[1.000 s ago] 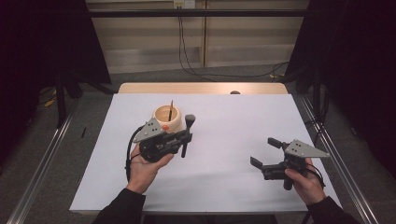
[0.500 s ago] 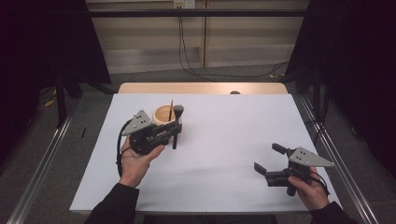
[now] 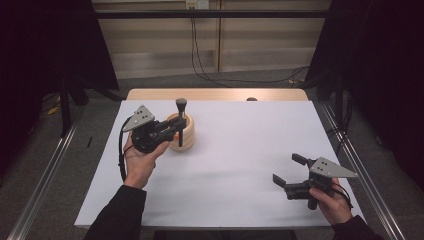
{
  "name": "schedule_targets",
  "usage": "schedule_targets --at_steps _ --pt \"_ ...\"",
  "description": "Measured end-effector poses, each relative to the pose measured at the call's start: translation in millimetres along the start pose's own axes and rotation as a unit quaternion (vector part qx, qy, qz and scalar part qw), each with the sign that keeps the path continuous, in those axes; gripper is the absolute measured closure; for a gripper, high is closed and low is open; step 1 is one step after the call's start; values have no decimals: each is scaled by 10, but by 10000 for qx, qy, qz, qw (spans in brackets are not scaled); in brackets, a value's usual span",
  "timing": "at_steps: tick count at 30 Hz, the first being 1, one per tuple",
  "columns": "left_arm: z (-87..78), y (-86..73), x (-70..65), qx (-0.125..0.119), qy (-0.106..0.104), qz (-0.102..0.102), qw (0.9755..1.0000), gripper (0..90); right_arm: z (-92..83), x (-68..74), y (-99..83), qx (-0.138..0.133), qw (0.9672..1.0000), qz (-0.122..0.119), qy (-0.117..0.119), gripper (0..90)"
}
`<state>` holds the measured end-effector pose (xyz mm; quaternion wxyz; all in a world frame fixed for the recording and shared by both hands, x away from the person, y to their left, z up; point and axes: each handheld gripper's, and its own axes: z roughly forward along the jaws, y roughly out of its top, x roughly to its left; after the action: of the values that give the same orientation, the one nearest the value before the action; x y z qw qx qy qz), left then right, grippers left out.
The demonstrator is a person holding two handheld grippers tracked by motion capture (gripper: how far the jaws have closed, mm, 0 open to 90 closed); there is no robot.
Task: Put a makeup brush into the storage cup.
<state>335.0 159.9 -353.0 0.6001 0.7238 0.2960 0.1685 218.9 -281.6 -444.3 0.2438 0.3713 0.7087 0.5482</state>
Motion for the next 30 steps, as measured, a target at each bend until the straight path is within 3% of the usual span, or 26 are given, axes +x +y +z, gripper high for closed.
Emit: schedule_targets --at_steps 15,17,19,21,28,30 --pt "87 156 192 -60 390 -25 9992 783 1 5 -3 21 10000 -2 36 5" --pt "95 174 222 -89 324 -77 9994 783 1 7 -3 15 10000 -9 44 5" --pt "109 192 248 -51 456 -23 9989 783 -1 5 -3 33 10000 -8 45 5" --pt "139 189 287 -104 410 -104 9990 783 -2 3 -3 42 10000 -13 83 5" --pt "262 184 388 -34 620 -65 9980 783 5 1 -8 49 10000 25 67 5" --pt "292 171 424 -72 663 -158 9977 783 5 2 -7 50 10000 23 72 5"
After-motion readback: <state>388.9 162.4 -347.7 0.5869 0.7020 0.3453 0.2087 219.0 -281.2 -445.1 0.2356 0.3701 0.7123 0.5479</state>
